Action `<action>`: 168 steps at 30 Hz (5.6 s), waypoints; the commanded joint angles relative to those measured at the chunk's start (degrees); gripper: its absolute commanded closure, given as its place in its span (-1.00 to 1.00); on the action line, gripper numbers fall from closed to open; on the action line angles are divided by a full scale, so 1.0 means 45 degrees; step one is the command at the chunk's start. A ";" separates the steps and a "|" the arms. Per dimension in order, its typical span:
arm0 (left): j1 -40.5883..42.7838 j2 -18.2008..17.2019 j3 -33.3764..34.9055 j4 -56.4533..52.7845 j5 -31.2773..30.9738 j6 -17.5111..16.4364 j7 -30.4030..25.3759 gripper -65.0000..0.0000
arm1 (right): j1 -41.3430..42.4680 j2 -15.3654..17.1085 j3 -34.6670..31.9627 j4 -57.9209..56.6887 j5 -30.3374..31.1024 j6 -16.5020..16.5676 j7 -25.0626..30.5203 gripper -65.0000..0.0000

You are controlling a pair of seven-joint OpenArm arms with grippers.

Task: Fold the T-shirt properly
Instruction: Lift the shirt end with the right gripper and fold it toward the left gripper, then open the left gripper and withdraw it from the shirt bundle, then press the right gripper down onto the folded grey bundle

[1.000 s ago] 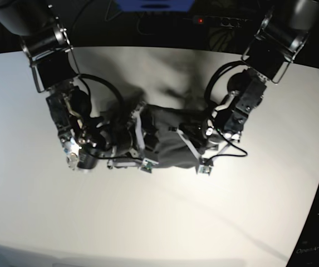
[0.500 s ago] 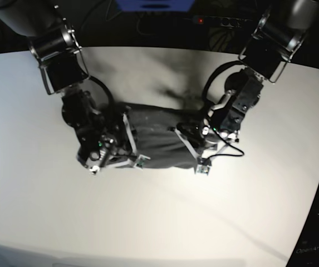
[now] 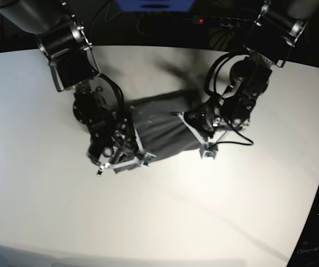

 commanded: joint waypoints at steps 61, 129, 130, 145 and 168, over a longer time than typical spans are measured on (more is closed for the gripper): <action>0.1315 -0.0706 -0.3412 -0.0232 0.2284 -0.2362 -0.2319 0.90 | 0.0806 0.0030 0.0016 0.0147 -0.0208 -0.0002 -0.0692 0.99; 0.1061 -0.0725 -0.2298 -0.0642 0.2304 -0.3202 -0.2768 0.90 | -0.2535 -0.2624 -0.6607 0.3839 -0.7651 -0.0002 -0.1064 0.99; 0.1178 -0.0843 -0.2298 -0.0388 0.2304 -0.3202 -0.2768 0.90 | -0.2535 -0.2607 -0.6607 0.3722 -0.7651 -0.0002 -0.0946 0.99; 0.1354 -0.0960 -0.2337 0.0295 0.2304 -0.3202 -0.1831 0.90 | -0.1441 -0.2529 -0.6607 0.2296 -0.7612 -0.0002 0.0011 0.99; 0.1530 -0.0960 -0.2337 0.0295 0.2265 -0.3202 -0.1831 0.90 | -0.1265 -0.2529 -0.6490 0.1729 -0.7612 -0.0002 0.0616 -0.12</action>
